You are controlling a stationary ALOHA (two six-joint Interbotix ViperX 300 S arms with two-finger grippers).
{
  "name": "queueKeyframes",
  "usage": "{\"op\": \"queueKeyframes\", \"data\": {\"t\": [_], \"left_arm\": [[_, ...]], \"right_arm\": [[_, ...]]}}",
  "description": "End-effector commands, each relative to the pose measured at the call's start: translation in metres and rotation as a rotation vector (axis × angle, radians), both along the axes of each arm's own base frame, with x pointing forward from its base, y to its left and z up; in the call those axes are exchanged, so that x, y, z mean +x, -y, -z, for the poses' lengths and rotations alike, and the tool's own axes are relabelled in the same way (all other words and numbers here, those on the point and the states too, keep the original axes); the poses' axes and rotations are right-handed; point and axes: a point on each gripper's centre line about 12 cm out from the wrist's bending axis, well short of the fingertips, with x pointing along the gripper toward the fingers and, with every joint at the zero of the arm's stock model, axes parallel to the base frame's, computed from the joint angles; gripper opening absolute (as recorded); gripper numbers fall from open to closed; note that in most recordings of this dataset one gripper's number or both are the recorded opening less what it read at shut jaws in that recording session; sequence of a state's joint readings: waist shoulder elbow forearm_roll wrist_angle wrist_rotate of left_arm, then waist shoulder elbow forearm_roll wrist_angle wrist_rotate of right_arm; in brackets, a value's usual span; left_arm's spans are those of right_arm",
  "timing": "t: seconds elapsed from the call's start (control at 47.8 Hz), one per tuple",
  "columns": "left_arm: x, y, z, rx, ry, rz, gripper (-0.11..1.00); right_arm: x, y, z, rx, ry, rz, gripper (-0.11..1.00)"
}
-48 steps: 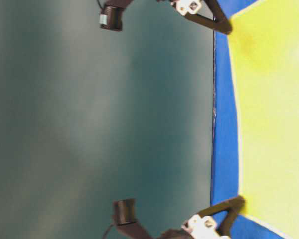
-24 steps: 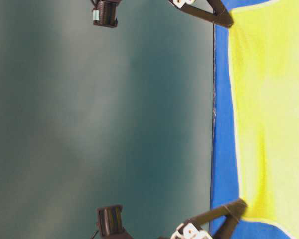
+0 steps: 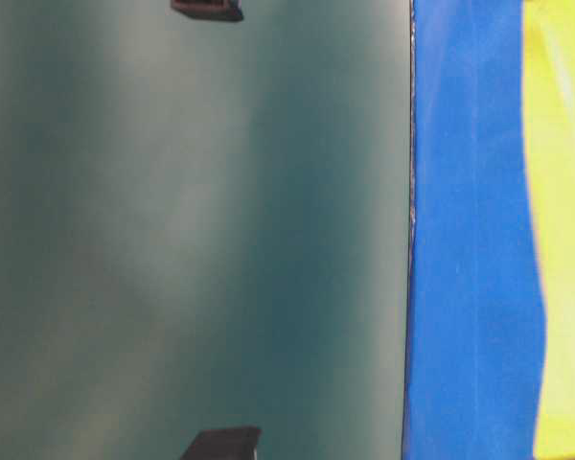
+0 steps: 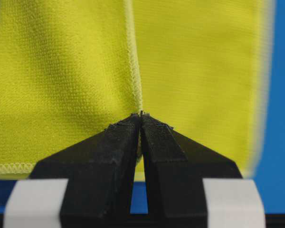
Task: Fold the yellow towel.
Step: 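Lift the far edge with both grippers and fold it toward the near edge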
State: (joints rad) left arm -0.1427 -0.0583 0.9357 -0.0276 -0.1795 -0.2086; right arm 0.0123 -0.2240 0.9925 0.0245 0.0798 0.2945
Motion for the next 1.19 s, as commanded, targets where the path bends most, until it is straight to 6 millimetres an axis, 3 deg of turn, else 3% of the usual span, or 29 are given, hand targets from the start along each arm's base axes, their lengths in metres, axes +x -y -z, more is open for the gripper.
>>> {"op": "queueKeyframes", "data": {"t": [0.0,0.23,0.314,0.732,0.836,0.878,1.024,1.087,1.171], "left_arm": [[0.005,0.022,-0.009,-0.034,0.028,0.041,0.01],[0.008,0.066,-0.010,-0.089,0.012,0.118,0.01],[0.010,0.073,-0.009,-0.085,-0.008,0.134,0.01],[0.015,0.058,-0.003,-0.075,-0.048,0.088,0.02],[0.016,0.059,-0.004,-0.076,-0.045,0.088,0.15],[0.016,0.059,-0.005,-0.078,-0.042,0.087,0.26],[0.014,0.058,-0.017,-0.086,-0.036,0.083,0.67],[0.011,0.057,-0.028,-0.087,-0.030,0.085,0.70],[0.007,0.054,-0.039,-0.082,-0.016,0.087,0.66]], "right_arm": [[0.001,-0.016,-0.005,0.026,0.019,-0.028,0.02],[0.001,-0.044,-0.002,0.076,0.001,-0.069,0.02],[0.003,-0.052,0.001,0.081,-0.008,-0.086,0.02],[0.007,-0.057,0.010,0.084,-0.042,-0.089,0.03],[0.008,-0.058,0.009,0.090,-0.038,-0.086,0.03],[0.008,-0.058,0.007,0.093,-0.040,-0.084,0.10],[0.006,-0.060,-0.005,0.088,-0.049,-0.099,0.54],[0.004,-0.059,-0.013,0.077,-0.038,-0.108,0.65],[0.000,-0.052,-0.025,0.055,-0.009,-0.112,0.61]]}}
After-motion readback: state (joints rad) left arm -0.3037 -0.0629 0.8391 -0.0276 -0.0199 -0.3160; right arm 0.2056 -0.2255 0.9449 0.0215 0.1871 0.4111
